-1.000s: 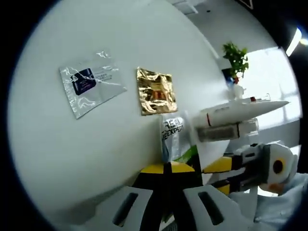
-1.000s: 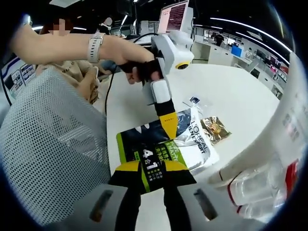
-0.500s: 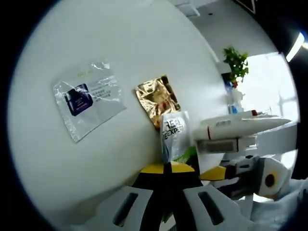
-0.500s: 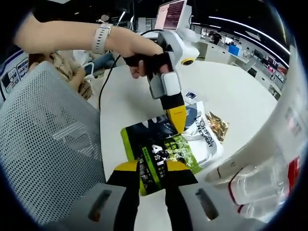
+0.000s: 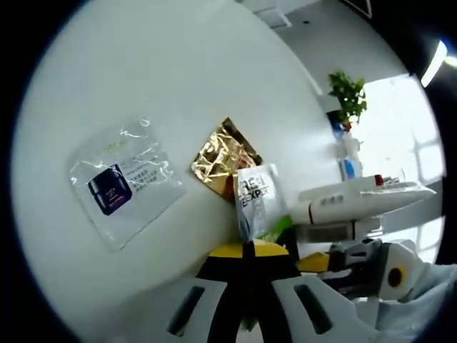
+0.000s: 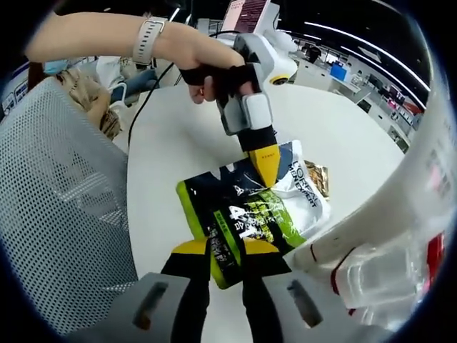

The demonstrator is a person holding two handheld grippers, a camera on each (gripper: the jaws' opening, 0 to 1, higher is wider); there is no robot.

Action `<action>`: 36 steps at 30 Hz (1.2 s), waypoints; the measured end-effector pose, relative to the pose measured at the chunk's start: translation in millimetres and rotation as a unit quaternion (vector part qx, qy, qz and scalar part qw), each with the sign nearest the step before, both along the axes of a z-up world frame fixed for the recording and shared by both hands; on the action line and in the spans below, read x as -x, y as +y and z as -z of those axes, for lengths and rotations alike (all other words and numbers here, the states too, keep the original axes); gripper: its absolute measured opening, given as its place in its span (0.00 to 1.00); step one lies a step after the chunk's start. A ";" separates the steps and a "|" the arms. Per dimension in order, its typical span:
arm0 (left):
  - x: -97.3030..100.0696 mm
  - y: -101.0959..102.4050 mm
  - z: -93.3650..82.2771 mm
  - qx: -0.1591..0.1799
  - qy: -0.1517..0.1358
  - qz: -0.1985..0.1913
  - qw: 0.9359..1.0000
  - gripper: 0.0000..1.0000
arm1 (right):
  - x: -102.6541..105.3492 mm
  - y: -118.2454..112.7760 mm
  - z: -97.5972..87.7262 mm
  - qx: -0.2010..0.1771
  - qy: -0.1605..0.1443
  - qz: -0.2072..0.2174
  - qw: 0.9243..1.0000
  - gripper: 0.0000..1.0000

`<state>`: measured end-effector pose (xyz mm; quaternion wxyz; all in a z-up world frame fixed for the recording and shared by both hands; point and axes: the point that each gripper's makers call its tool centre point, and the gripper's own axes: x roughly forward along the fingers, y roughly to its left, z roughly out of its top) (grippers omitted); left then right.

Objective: Arrange the skincare products in the storage area until every visible bottle or jar stands upright without overlapping.

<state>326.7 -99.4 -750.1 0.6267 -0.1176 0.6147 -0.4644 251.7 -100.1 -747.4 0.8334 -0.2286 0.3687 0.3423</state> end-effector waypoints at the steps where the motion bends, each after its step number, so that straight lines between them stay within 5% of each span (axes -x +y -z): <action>1: -1.1 -0.4 0.5 0.001 -0.005 0.002 1.000 0.00 | -0.6 0.0 -1.0 -0.003 -0.001 0.001 1.000 0.16; 5: -4.7 0.0 1.5 0.007 -0.023 0.013 1.000 0.00 | -0.5 0.2 0.0 -0.006 0.006 0.003 1.000 0.16; 12: -5.4 -2.2 -6.2 0.017 -0.112 0.043 0.993 0.02 | 0.2 0.6 0.7 -0.008 0.013 0.006 1.000 0.16; 17: -24.3 10.0 -13.5 0.005 -0.167 0.041 0.985 0.07 | 0.6 0.0 0.9 -0.012 0.018 0.009 1.000 0.16; 19: -36.8 15.2 -19.5 0.001 -0.211 0.045 0.976 0.07 | 0.7 0.1 0.7 -0.013 0.018 0.008 1.000 0.16; 23: -49.3 11.7 -40.8 0.018 -0.306 0.069 0.949 0.21 | 1.1 0.4 0.5 -0.011 0.017 0.008 1.000 0.16; 26: -42.4 4.8 -46.6 0.025 -0.319 0.083 0.944 0.23 | 1.3 0.3 0.5 -0.010 0.016 0.009 1.000 0.16; 31: -28.0 0.4 -22.6 -0.005 -0.306 0.129 0.943 0.24 | 2.2 0.2 0.5 -0.008 0.013 0.008 1.000 0.16; 36: -28.6 -1.4 -12.4 -0.007 -0.292 0.123 0.949 0.24 | 3.8 -1.8 0.6 -0.007 0.014 0.010 1.000 0.15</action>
